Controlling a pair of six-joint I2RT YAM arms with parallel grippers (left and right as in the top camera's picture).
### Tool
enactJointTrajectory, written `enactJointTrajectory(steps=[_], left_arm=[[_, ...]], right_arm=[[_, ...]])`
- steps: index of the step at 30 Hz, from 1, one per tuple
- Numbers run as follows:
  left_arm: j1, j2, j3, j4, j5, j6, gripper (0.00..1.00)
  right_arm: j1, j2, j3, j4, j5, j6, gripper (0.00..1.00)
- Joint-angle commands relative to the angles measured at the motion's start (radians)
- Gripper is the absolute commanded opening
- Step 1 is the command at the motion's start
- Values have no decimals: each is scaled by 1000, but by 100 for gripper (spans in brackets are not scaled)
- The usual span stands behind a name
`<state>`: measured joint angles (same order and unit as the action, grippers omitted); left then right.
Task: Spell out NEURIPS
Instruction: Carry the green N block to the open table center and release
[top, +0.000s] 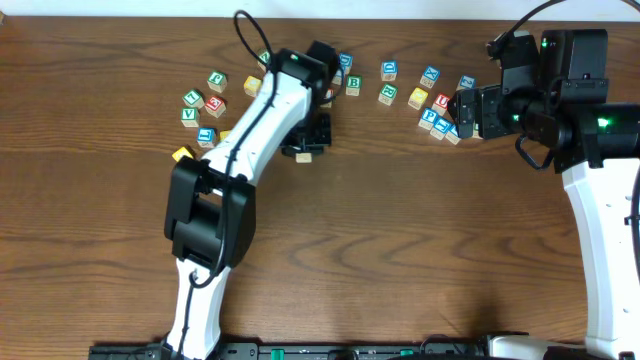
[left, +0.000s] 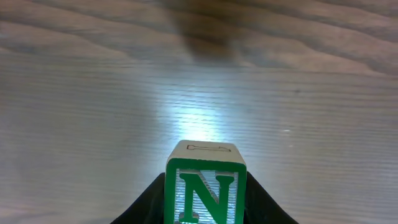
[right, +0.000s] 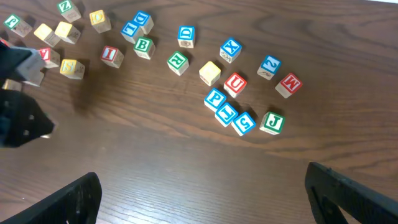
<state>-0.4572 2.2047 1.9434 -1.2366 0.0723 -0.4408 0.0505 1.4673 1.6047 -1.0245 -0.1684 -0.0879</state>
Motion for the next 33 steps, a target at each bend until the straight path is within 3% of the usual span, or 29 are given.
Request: enactJointTrajectory(steps=[1,20,33], left_arm=[[-18,-1,-28,24,-2,-37,26],[-32,-1,-225,354,-21,-55,22],[-32,0,-239,365,-47,-55,23]], right_arm=[[-4,-2,21,-1,-11,-2,99],[-4,-2,21,1,-11,-2,99],[-4,-2,21,3,-11,-2,99]])
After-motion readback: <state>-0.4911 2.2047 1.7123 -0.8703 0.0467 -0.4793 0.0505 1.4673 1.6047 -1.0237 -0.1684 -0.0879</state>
